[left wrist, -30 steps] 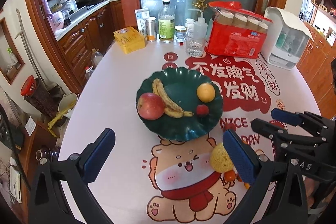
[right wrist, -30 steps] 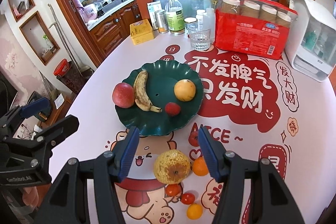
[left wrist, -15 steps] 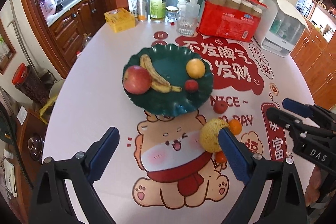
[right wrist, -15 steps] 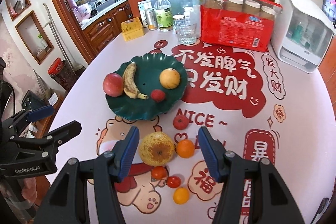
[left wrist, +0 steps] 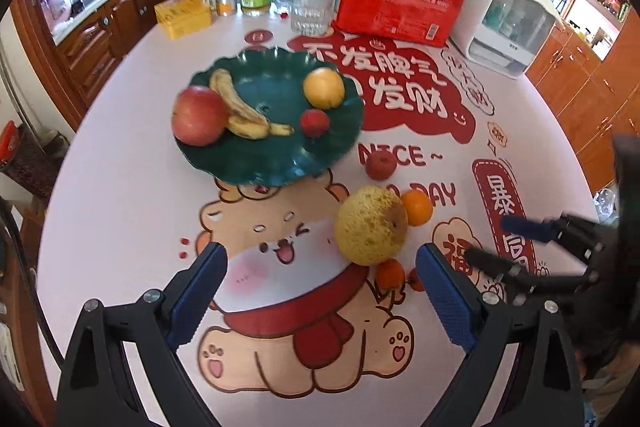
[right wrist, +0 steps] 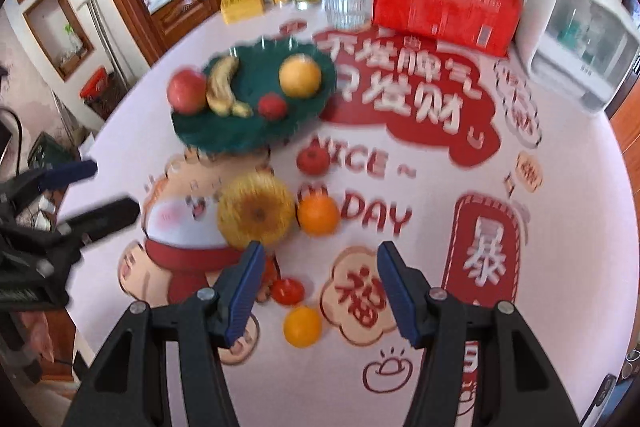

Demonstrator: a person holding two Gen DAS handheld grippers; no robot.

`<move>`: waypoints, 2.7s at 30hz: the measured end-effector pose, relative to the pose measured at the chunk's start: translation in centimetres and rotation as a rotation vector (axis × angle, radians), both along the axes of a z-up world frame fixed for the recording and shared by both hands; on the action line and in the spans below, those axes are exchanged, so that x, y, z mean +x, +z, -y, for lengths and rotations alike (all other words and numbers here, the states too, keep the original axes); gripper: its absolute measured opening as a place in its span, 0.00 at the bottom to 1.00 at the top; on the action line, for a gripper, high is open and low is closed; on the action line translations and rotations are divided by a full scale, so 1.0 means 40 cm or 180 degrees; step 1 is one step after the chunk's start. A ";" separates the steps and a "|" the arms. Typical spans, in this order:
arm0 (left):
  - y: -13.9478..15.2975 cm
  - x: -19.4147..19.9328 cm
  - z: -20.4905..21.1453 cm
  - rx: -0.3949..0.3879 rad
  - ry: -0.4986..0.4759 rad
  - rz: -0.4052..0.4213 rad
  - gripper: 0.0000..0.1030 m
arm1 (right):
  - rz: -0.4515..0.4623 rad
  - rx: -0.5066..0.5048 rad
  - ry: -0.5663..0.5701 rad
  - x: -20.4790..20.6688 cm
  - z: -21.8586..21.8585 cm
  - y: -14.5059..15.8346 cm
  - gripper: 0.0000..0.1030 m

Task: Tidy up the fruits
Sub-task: 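Grasp the speckled pear with the left tool while the right tool grasps an orange, then carry the pear over the green plate with the left tool while the right tool carries the orange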

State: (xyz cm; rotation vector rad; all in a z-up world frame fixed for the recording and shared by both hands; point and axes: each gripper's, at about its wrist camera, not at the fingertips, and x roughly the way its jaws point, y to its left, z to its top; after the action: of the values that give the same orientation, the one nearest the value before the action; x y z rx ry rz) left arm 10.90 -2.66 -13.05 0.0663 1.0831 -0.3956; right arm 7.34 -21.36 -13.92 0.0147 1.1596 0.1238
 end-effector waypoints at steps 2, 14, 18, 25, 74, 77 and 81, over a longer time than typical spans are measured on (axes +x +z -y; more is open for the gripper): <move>-0.024 0.010 0.015 0.0017 -0.0072 -0.0137 0.92 | -0.0122 0.0017 0.0022 -0.014 0.004 -0.041 0.57; -0.123 0.060 0.115 0.0092 -0.0258 -0.0335 0.92 | -0.0377 0.0182 0.0208 -0.058 -0.003 -0.154 0.57; -0.156 0.075 0.143 0.0102 -0.0300 -0.0426 0.92 | -0.0370 0.0190 0.0267 -0.064 -0.003 -0.168 0.57; -0.191 0.091 0.164 0.0122 -0.0297 -0.0509 0.84 | -0.0295 0.0158 0.0379 -0.071 -0.007 -0.185 0.48; 0.127 0.116 0.057 0.0076 -0.0185 0.0219 0.64 | 0.0621 0.0451 0.0332 0.134 0.026 0.221 0.30; 0.182 0.160 0.042 0.0144 -0.0174 0.0323 0.64 | 0.0721 0.0490 0.0346 0.202 0.015 0.295 0.30; 0.239 0.227 0.029 0.0262 -0.0174 0.0441 0.64 | 0.0830 0.0405 0.0389 0.299 -0.013 0.365 0.30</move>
State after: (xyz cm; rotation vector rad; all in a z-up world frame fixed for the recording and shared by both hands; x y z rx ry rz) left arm 19.97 -3.82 -3.50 0.1940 0.9620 -0.3896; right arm 19.31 -20.82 0.70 0.0391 0.8905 0.2990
